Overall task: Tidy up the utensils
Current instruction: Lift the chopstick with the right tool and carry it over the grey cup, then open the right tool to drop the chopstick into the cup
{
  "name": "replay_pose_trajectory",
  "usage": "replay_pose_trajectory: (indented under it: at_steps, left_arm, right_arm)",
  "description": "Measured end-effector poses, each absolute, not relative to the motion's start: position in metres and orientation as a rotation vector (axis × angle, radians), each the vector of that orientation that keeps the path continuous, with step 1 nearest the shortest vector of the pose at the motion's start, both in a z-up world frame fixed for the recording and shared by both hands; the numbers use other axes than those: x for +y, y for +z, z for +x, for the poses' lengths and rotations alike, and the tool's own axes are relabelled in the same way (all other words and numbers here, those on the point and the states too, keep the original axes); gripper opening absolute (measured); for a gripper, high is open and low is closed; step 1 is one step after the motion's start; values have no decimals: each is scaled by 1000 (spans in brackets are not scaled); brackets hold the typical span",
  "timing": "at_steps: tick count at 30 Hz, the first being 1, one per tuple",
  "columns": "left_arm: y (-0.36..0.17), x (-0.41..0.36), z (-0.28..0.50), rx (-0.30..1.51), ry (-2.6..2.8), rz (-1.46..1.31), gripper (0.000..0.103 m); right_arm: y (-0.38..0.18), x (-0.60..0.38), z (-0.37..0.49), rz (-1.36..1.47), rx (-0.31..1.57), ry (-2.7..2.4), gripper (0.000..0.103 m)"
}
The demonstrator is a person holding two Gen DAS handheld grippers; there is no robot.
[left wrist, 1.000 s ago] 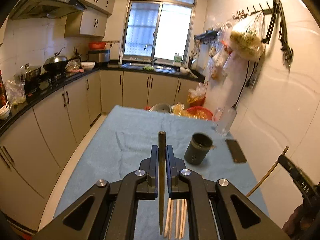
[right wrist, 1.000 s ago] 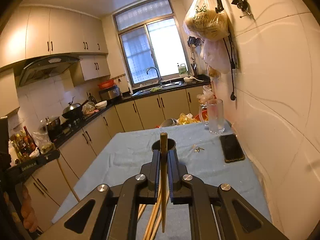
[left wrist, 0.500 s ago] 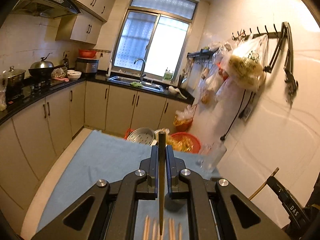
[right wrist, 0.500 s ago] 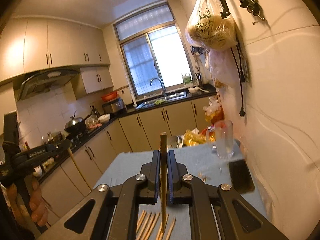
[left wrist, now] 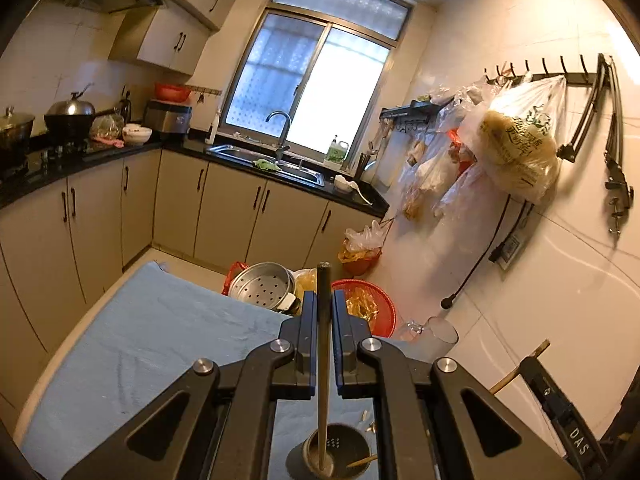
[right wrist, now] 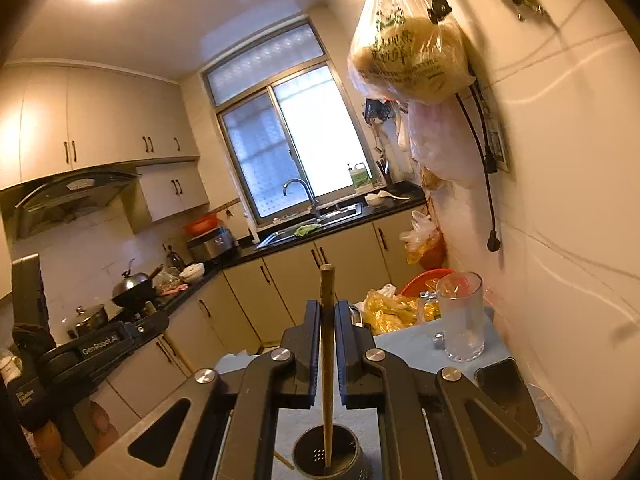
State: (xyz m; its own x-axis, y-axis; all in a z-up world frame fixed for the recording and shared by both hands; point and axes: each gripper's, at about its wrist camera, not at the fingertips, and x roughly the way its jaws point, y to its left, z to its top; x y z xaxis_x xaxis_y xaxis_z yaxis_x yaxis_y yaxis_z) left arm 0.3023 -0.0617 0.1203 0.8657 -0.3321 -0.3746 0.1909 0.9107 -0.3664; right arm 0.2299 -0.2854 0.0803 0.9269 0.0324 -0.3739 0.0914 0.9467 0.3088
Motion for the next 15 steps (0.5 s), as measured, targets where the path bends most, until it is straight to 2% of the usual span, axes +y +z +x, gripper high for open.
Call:
replay_pose_trajectory:
  at_steps: [15]
  left_arm:
    - [67,-86,298,523,-260,-271,7]
  right_arm:
    - [10,-299,247,390,493,-41,8]
